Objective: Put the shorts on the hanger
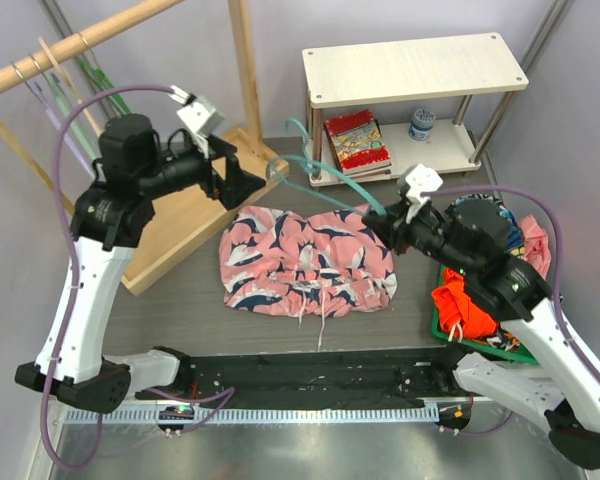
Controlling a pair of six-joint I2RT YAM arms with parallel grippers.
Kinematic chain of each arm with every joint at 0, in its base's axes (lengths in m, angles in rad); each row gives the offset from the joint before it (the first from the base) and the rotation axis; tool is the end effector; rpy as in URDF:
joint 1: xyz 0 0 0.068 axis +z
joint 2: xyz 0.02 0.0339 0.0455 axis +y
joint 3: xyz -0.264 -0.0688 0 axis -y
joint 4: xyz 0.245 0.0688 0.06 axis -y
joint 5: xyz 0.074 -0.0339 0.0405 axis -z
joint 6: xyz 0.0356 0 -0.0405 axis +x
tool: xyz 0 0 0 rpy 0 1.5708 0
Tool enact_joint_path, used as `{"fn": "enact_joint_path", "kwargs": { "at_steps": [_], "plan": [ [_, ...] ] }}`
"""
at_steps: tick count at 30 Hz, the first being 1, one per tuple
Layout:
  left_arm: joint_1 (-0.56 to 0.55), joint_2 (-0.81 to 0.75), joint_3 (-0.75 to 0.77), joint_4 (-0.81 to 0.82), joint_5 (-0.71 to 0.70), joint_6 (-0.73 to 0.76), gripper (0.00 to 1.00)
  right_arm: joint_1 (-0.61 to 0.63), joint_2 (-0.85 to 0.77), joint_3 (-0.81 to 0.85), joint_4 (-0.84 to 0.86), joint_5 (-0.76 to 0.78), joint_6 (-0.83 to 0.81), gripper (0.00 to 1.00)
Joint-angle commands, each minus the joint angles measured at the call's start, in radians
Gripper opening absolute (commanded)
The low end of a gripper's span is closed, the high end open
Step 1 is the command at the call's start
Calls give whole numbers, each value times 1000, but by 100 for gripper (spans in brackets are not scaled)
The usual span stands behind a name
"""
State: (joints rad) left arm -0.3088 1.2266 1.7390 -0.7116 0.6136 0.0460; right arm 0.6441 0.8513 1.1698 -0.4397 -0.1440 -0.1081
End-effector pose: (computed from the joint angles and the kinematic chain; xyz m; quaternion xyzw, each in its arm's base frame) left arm 0.1996 -0.0852 0.5140 0.3185 0.6924 -0.3108 0.5679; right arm 0.1315 0.1052 0.4326 -0.3186 0.6770 0.2270 0.6234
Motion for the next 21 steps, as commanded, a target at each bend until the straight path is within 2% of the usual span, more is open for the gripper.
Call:
{"fn": "enact_joint_path", "kwargs": {
  "at_steps": [1, 4, 7, 11, 14, 16, 18, 19, 21],
  "plan": [
    [-62, 30, -71, -6, 32, 135, 98, -24, -133, -67, -54, -6, 106, 1],
    [-66, 19, -169, 44, 96, 242, 99, -64, -211, -116, -77, -109, 145, 1],
    [-67, -7, -289, 104, 172, 316, 99, -81, -270, -151, -115, -238, 113, 1],
    [-65, -22, -413, 100, 279, 464, 95, -101, -308, -160, -160, -341, 81, 1],
    [-67, -38, -459, 97, 281, 489, 93, -113, -317, -148, -182, -425, 61, 1],
    [-65, -45, -469, 26, 331, 554, 91, -115, -319, -141, -195, -463, 44, 1],
    [-69, -38, -475, -38, 386, 624, 86, -115, -330, -148, -192, -477, 35, 1],
    [-84, -29, -475, -143, 390, 671, 73, -116, -336, -153, -185, -485, 31, 1],
    [-104, -18, -467, -227, 370, 736, 60, -115, -343, -165, -176, -483, 38, 1]
  ]
}}
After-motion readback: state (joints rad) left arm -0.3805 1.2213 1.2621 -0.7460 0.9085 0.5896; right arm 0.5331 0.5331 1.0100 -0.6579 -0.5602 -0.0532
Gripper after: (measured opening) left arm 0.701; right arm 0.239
